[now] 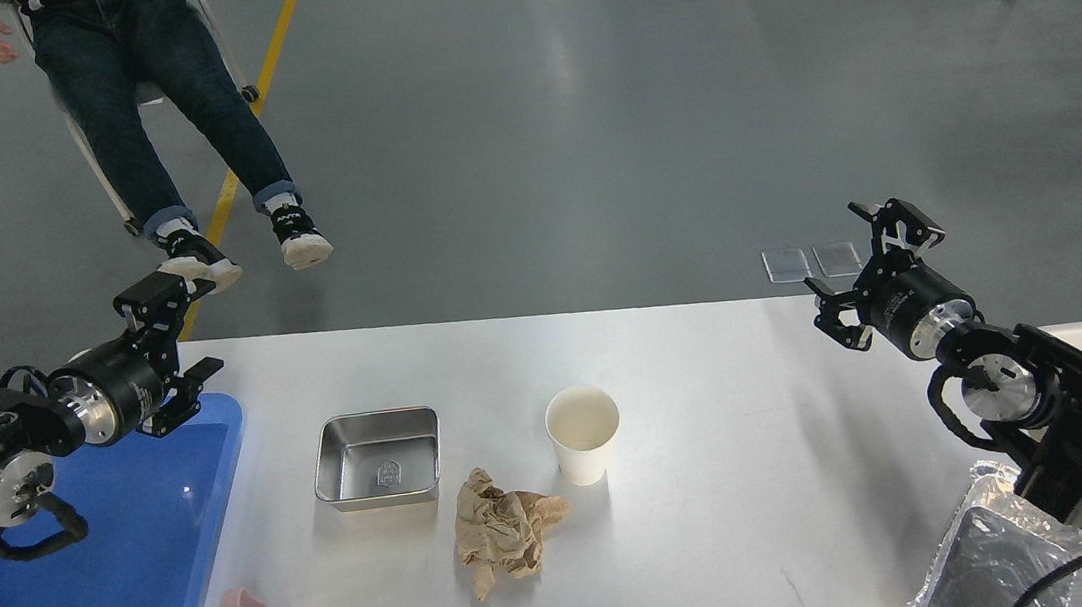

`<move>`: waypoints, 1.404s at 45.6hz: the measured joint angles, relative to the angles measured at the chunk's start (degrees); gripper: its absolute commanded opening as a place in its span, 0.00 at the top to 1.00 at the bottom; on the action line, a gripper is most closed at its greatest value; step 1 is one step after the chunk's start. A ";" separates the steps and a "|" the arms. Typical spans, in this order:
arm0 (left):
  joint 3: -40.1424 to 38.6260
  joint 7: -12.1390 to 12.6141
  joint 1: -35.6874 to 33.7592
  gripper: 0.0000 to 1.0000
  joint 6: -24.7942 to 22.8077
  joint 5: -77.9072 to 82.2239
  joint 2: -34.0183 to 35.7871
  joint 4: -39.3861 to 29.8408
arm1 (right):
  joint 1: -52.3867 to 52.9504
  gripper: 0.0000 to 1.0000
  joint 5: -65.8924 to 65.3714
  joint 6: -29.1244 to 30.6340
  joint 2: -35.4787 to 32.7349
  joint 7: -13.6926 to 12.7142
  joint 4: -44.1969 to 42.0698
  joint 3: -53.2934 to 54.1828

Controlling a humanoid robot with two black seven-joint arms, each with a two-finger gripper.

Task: Tidy desktop
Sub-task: 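Move the left gripper over the blue bin toward the pink mug, then lower the left gripper and grasp the pink mug's rim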

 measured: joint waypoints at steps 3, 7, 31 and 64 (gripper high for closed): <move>3.71 -0.32 0.07 0.04 1.25 1.59 3.53 -4.81 | 0.00 0.00 0.02 0.00 -0.01 0.00 0.04 0.01; 7.86 -1.08 0.50 0.04 2.63 3.58 9.03 -12.10 | 0.00 0.00 0.05 0.00 -0.05 0.02 0.07 0.01; 13.86 -3.30 13.67 0.04 3.31 11.93 39.85 -37.53 | 0.00 0.00 0.07 0.00 -0.10 0.02 0.04 0.01; 13.04 -3.12 14.42 0.03 -16.99 15.48 61.18 -36.82 | -0.08 0.00 0.14 -0.08 -0.93 -0.06 -0.17 0.10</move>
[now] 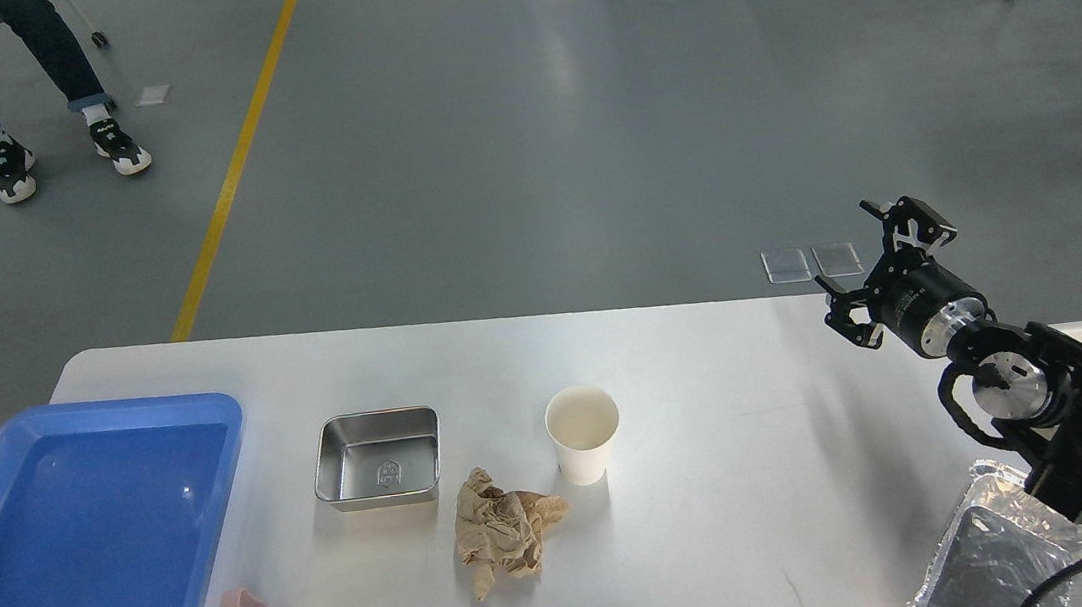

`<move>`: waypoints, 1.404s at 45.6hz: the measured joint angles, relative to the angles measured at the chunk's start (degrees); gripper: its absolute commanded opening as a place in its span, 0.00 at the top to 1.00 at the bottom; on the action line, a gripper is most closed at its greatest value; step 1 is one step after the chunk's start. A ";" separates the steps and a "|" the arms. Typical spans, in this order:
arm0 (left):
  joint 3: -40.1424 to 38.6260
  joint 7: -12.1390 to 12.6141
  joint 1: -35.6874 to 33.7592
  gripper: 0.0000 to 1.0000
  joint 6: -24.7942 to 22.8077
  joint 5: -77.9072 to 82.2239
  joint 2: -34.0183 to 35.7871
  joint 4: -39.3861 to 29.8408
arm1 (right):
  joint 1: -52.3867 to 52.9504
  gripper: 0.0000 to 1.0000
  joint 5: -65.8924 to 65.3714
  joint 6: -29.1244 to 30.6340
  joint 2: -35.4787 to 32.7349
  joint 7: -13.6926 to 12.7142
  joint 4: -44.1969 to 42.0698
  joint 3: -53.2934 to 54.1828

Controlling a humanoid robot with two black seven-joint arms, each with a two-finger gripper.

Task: Tidy desktop
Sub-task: 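Lower the left gripper and grasp the pink mug's rim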

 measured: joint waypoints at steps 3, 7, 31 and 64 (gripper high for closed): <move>-0.17 0.04 -0.21 0.03 -0.82 0.00 0.47 0.42 | 0.00 0.00 0.00 0.00 -0.13 0.00 0.00 0.00; -0.48 0.05 -0.67 0.03 -1.19 0.00 0.63 0.84 | 0.00 0.00 0.05 0.00 -0.54 0.00 0.00 0.00; -5.22 9.12 -6.65 0.03 -0.67 9.94 -13.26 3.55 | -0.29 0.00 0.26 0.09 -2.06 0.00 0.19 0.04; -4.34 13.81 -6.17 0.03 -1.14 16.03 -25.57 3.58 | -0.99 0.00 0.36 0.17 -3.48 0.00 0.43 0.08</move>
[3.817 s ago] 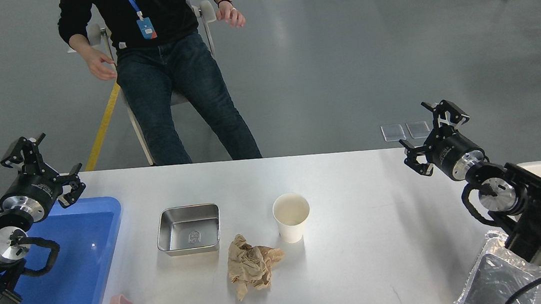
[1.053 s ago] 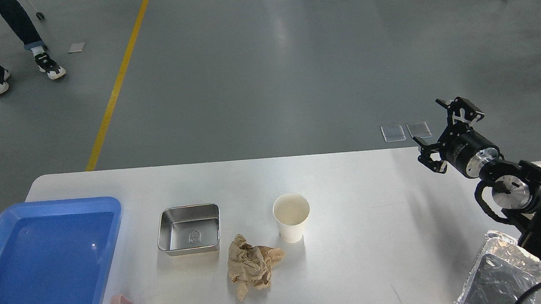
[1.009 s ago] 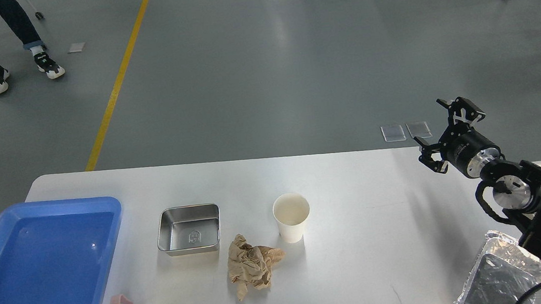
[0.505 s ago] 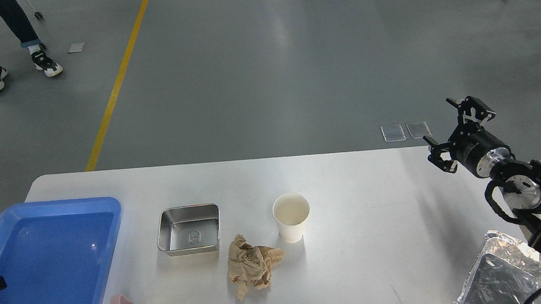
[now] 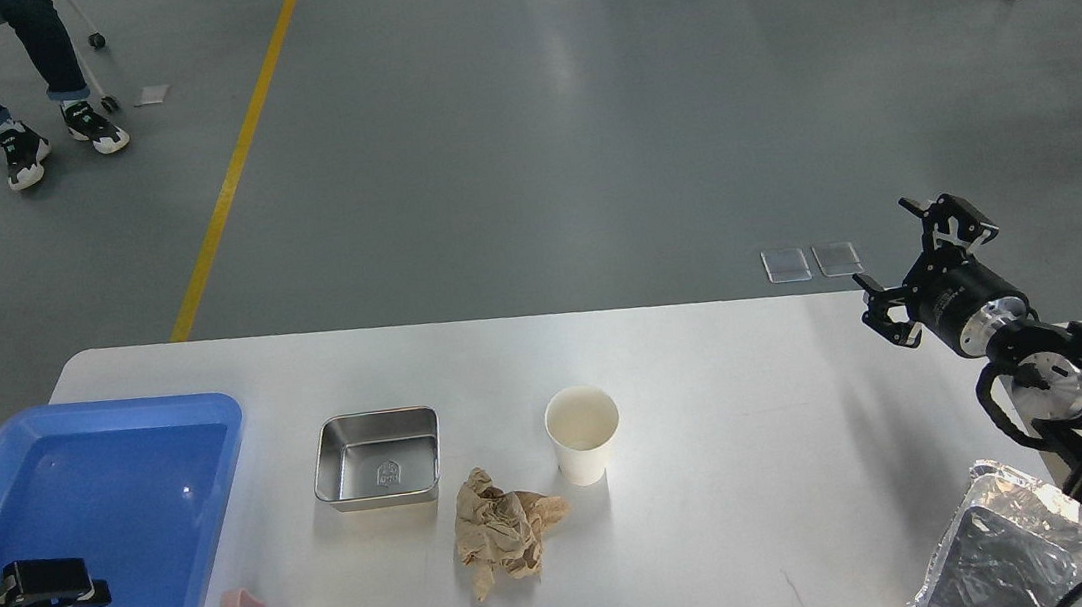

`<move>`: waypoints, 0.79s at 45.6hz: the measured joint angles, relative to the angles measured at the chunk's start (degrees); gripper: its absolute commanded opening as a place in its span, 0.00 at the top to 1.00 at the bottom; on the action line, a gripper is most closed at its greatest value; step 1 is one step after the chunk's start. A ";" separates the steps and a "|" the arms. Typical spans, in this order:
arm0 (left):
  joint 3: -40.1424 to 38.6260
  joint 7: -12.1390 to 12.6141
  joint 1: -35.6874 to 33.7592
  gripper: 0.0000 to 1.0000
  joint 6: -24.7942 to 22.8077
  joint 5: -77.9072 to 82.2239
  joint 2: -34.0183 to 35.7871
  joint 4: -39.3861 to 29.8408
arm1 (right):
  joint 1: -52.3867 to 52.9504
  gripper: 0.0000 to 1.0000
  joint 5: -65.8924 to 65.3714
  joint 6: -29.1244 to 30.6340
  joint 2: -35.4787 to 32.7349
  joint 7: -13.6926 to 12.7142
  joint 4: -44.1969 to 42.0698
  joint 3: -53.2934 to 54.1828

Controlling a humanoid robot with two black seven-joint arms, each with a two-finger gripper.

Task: Tidy desktop
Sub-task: 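Lower the left gripper and grasp the pink mug's rim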

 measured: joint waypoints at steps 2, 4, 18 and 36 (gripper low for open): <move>0.01 0.19 0.00 0.03 0.00 0.63 -0.02 0.00 | -0.07 0.00 0.00 0.00 0.00 0.00 0.00 0.00; 0.02 0.30 0.00 0.03 0.00 1.20 -0.14 0.01 | -0.12 0.00 0.00 0.00 0.00 0.00 0.01 0.00; 0.03 0.48 -0.24 0.03 0.12 3.78 -4.03 0.02 | -0.16 0.00 0.00 0.00 -0.65 0.00 0.00 -0.01; 0.13 2.53 -0.35 0.02 -0.08 4.62 -7.48 0.07 | -0.51 0.00 0.00 0.00 -1.33 0.00 0.08 -0.03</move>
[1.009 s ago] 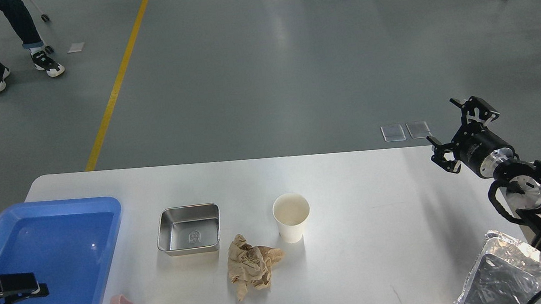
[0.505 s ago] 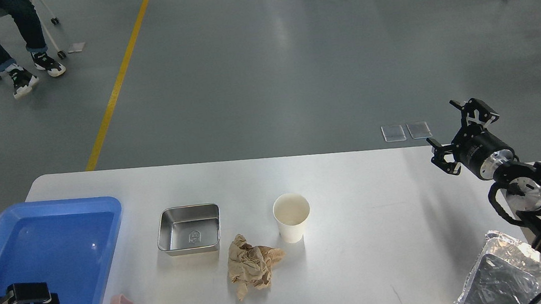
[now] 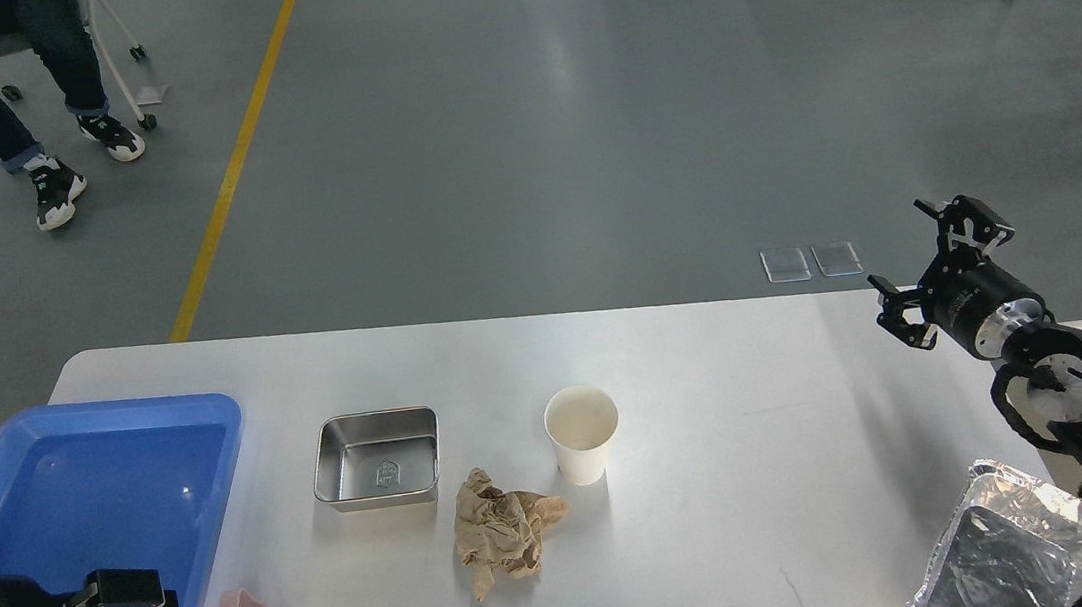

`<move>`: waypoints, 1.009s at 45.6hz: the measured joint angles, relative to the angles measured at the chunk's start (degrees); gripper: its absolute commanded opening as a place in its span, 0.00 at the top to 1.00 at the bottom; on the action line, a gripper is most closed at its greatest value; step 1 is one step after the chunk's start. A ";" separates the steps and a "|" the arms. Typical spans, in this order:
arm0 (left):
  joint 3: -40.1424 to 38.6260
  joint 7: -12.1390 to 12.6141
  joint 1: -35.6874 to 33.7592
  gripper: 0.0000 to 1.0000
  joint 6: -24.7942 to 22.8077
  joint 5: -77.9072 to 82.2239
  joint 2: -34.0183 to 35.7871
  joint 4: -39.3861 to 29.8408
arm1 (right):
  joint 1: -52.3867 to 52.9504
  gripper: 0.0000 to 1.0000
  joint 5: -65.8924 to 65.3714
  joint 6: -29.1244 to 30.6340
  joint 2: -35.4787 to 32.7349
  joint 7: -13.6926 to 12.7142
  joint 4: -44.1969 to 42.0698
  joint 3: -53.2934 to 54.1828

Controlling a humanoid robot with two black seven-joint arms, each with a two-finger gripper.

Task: Tidy desktop
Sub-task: 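Lower the left gripper and grasp the pink mug's rim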

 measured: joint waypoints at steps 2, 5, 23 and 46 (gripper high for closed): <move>0.01 0.09 0.06 0.02 -0.03 0.04 -0.06 0.02 | 0.00 0.00 0.00 0.00 0.00 0.00 0.01 0.00; 0.06 0.49 0.13 0.02 -0.04 0.08 -0.42 0.04 | -0.01 0.00 0.00 0.00 0.00 0.00 0.02 -0.01; 0.07 2.52 0.25 0.02 -0.04 0.48 -3.83 0.27 | -0.11 0.00 0.00 0.00 0.00 0.00 0.13 0.00; 2.18 2.88 -0.03 0.02 -0.80 1.67 -5.02 0.34 | -0.42 0.00 0.00 0.00 -0.02 0.00 0.23 0.03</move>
